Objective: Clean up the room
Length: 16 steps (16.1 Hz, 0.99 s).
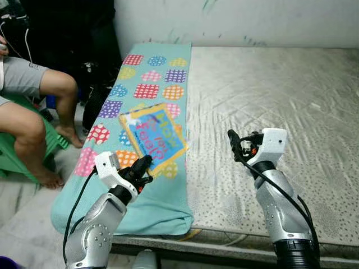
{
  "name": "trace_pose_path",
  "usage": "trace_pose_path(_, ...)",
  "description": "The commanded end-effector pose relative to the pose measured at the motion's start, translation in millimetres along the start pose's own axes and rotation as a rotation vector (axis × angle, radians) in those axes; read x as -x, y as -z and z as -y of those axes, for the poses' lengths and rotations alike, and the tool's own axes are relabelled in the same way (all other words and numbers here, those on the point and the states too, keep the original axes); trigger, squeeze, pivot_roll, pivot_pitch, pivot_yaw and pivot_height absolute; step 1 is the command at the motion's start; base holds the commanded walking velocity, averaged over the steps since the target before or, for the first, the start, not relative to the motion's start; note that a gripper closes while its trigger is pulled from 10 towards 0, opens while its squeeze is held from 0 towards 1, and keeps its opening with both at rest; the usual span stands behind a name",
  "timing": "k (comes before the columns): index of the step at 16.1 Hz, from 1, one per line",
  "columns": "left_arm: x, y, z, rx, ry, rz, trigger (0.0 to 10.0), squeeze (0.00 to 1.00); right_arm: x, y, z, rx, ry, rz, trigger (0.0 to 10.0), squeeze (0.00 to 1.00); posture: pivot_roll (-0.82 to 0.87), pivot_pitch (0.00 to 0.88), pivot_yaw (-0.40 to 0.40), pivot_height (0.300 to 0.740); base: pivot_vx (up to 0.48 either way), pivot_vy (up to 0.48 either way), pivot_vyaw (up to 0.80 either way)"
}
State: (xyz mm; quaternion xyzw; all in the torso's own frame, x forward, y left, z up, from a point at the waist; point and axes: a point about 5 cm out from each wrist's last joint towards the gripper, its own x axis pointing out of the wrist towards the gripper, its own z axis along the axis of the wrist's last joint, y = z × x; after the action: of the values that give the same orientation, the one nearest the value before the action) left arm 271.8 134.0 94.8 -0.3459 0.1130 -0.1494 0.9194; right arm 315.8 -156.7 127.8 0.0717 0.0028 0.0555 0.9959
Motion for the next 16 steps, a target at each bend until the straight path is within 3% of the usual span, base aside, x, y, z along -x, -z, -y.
trace_pose_path(1, -0.8, -5.9, 1.6, -0.014, 0.007, 0.032, 5.0, 0.0, -0.3, 0.1, -2.8, 0.006, -0.007, 0.004, 10.0, 0.0, -0.12, 0.0, 0.039, 0.687, 0.0, 0.0, 0.0)
trace_pose_path(2, -0.6, -5.6, 0.7, -0.019, 0.003, 0.028, 7.0, 0.0, -0.4, -4.8, -1.6, -0.014, -0.01, 0.039, 10.0, 0.0, -0.12, 0.0, 0.039, 0.692, 0.0, 0.0, 0.0)
trace_pose_path(3, -0.8, -5.5, 0.5, -0.021, 0.004, 0.026, 8.2, 0.0, -2.4, -6.9, 1.1, 0.0, 0.004, 0.046, 10.0, 0.0, -0.12, 0.0, 0.04, 0.706, 0.0, 0.0, 0.0)
trace_pose_path(4, -1.2, -5.2, 0.6, -0.022, 0.005, 0.025, 8.6, 0.0, -3.9, -7.2, 1.9, -0.003, 0.007, 0.046, 10.0, 0.0, -0.12, 0.0, 0.04, 0.716, 0.0, 0.0, 0.0)
trace_pose_path(5, -1.8, -4.7, 0.5, -0.024, 0.005, 0.022, 10.0, 0.0, -5.1, -8.0, 2.9, -0.005, 0.013, 0.05, 10.0, 0.0, -0.12, 0.0, 0.039, 0.726, 0.0, 0.0, 0.0)
trace_pose_path(10, -4.3, -0.6, -1.9, -0.032, -0.02, -0.012, 10.0, 0.0, -6.2, -9.4, 4.8, 0.003, 0.032, 0.059, 10.0, 0.0, -0.13, 0.0, 0.043, 0.74, 0.0, 0.0, 0.0)
trace_pose_path(13, -6.2, -2.1, -6.8, -0.095, -0.069, -0.019, 10.0, 0.0, -6.0, -8.2, 7.0, 0.006, 0.051, 0.06, 10.0, 0.0, -0.12, 0.0, 0.044, 0.74, 0.0, 0.0, 0.0)
trace_pose_path(16, -9.3, -7.5, -9.3, -0.15, -0.045, -0.026, 10.0, 0.0, -7.2, -6.3, 11.5, 0.024, 0.091, 0.062, 10.0, 0.0, -0.12, 0.0, 0.048, 0.74, 0.0, 0.0, 0.0)
